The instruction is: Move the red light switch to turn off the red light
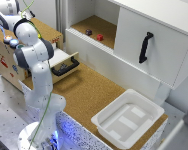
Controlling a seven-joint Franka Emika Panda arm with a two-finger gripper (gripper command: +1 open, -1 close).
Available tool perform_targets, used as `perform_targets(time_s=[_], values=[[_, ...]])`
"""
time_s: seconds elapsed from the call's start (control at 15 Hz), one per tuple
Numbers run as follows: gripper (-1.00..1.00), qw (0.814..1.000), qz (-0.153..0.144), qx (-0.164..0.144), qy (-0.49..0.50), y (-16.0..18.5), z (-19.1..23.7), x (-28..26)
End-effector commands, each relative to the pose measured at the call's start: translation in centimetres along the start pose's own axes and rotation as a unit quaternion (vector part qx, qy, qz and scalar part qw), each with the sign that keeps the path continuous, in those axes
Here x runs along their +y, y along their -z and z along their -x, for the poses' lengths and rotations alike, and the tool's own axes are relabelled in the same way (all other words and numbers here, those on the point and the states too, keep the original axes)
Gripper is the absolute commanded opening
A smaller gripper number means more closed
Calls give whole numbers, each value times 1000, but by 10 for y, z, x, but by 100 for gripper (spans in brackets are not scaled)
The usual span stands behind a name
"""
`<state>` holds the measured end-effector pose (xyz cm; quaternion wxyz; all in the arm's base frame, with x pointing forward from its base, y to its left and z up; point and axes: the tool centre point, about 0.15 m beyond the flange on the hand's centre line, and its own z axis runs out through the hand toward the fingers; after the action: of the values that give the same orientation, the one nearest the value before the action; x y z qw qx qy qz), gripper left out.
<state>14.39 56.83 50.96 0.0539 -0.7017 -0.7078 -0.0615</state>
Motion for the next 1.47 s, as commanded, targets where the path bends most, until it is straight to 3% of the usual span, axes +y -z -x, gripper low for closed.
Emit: perform_targets(time_s=[0.0,0.6,1.2,1.4], values=[[-100,993,17,-117,-11,5,-41,5],[-100,993,14,-120,-17,-20,-50,20],[-100,991,-22,-129,16,-57,-69,22],[-100,992,-17,-124,33,-68,-78,16]])
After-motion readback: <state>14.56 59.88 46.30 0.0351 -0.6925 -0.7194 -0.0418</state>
